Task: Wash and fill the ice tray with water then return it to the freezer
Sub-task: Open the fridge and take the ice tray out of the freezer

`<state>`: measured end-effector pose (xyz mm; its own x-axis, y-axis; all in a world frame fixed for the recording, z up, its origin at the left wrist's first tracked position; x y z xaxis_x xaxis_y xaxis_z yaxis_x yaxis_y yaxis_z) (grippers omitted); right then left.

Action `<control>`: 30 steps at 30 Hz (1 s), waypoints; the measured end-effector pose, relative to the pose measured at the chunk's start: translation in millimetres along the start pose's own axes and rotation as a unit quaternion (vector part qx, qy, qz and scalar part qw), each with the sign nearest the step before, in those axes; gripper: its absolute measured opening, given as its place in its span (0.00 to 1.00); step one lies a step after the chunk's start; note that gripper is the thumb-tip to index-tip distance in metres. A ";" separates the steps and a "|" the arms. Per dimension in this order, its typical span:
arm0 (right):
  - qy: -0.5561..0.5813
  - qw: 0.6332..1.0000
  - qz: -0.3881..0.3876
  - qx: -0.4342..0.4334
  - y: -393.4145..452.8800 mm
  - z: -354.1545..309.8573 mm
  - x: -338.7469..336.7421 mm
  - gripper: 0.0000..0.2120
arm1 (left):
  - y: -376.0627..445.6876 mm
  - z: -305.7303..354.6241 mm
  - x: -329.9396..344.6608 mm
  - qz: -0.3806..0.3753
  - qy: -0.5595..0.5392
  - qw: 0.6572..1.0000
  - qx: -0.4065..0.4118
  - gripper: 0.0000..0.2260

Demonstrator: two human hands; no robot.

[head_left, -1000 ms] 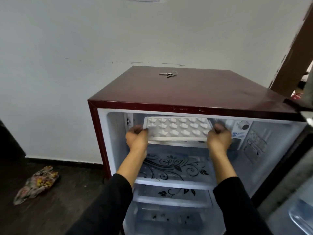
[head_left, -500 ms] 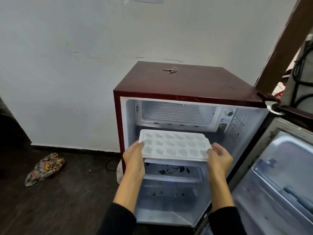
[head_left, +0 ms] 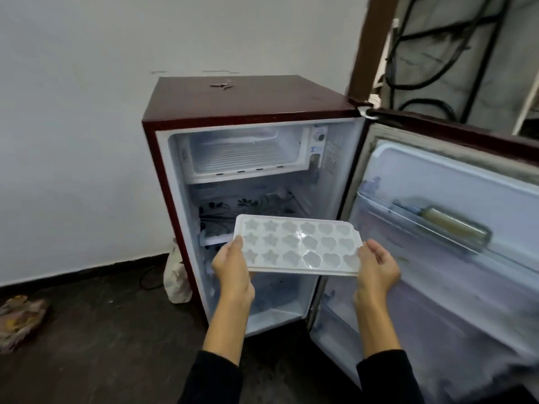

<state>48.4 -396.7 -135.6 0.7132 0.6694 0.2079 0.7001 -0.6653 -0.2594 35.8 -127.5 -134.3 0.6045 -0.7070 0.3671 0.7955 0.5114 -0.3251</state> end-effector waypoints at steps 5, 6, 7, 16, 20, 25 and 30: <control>0.042 0.994 0.098 -0.019 -8.4 -11.0 -85.4 0.14 | -41.7 -33.1 27.6 -0.060 0.041 0.997 -0.037 0.06; 0.053 0.991 0.119 -0.030 -9.6 -14.8 -104.7 0.14 | -52.0 -40.4 36.7 -0.077 0.047 0.995 -0.045 0.06; 0.065 0.987 0.141 -0.041 -11.0 -20.0 -124.8 0.14 | -63.1 -48.6 46.2 -0.096 0.053 0.992 -0.055 0.06; 0.125 0.932 0.319 -0.115 -39.7 -72.5 -318.1 0.14 | -195.2 -132.3 136.1 -0.272 0.114 0.948 -0.123 0.05; 0.132 0.894 0.401 -0.151 -71.7 -95.2 -409.0 0.13 | -275.2 -174.6 166.8 -0.350 0.128 0.914 -0.161 0.06; 0.146 0.836 0.499 -0.177 -132.7 -114.1 -515.7 0.14 | -388.4 -220.1 184.0 -0.447 0.150 0.855 -0.218 0.05; 0.158 0.774 0.580 -0.199 -199.8 -120.3 -602.0 0.15 | -494.8 -246.7 177.8 -0.535 0.174 0.785 -0.259 0.05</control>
<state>-516.5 -706.5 -95.5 0.7995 -0.5264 0.2894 -0.5066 -0.8497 -0.1460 -260.7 -626.7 -123.2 -0.5193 -0.7329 0.4395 0.6614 -0.6703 -0.3364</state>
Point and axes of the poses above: each hand's wrist, its own y-axis towards the middle knuckle, its own x-axis out of the palm, z = x × y, the point moved 7 cm from there along y, towards the middle knuckle, and after that the axes turned 5 degrees about x, right-handed, at the moved point
